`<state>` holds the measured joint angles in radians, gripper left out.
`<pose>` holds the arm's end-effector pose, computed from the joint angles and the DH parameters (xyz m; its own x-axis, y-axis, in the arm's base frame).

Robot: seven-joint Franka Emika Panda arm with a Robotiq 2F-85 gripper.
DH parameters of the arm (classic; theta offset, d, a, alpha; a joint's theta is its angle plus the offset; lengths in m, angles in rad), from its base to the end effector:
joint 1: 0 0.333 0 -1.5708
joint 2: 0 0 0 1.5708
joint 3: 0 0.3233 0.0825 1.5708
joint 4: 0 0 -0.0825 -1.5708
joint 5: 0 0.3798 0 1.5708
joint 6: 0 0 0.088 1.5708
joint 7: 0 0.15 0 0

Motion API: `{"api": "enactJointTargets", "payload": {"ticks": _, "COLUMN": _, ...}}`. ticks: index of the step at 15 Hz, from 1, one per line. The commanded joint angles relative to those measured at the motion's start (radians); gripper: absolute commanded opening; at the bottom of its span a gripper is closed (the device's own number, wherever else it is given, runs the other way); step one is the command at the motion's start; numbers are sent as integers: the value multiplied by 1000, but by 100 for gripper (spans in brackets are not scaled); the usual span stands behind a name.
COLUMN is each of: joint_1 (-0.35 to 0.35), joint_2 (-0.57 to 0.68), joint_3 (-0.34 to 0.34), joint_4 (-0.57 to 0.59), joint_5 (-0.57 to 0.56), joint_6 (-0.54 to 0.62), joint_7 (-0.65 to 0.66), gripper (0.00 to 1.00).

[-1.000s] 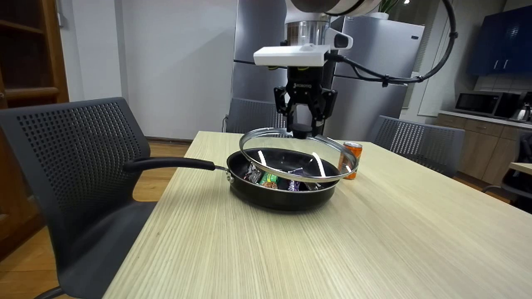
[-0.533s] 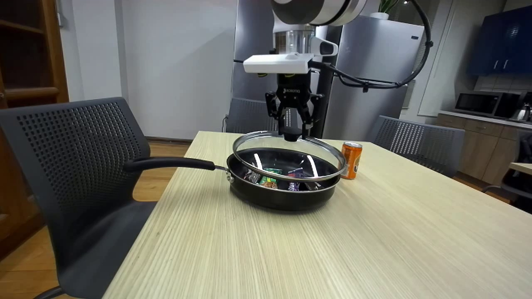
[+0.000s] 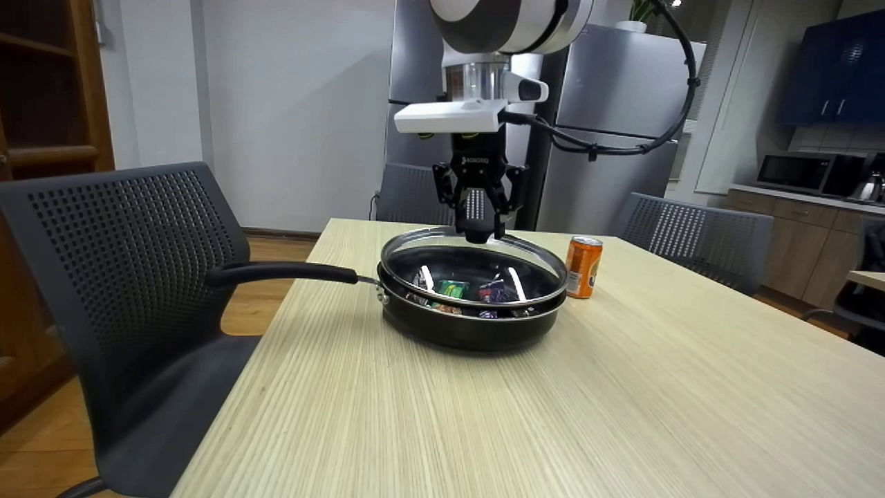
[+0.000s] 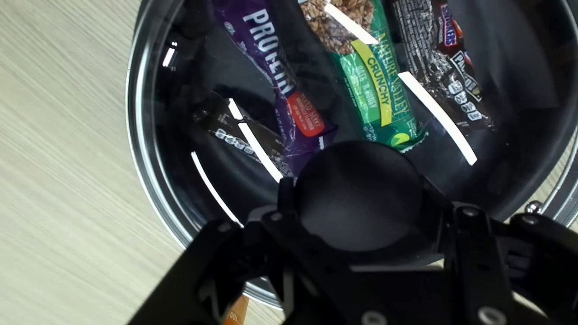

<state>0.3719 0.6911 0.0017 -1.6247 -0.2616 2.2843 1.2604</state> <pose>0.6470 0.2380 0.1814 0.7520 -0.6380 0.1655 -0.6566 -0.7472 0.1031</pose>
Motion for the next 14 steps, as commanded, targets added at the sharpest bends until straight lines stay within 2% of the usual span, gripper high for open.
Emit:
{"api": "enactJointTargets", "payload": {"ticks": 1, "joint_1": 21, "joint_2": 18, "joint_3": -7, "joint_4": 62, "joint_5": 16, "joint_6": -65, "joint_7": -2, "gripper": 39}}
{"api": "enactJointTargets", "payload": {"ticks": 13, "joint_1": 26, "joint_2": 55, "joint_3": -14, "joint_4": 102, "joint_5": 18, "joint_6": -104, "joint_7": 0, "gripper": 39}}
{"api": "enactJointTargets", "payload": {"ticks": 14, "joint_1": 25, "joint_2": 54, "joint_3": -14, "joint_4": 102, "joint_5": 20, "joint_6": -107, "joint_7": 0, "gripper": 59}}
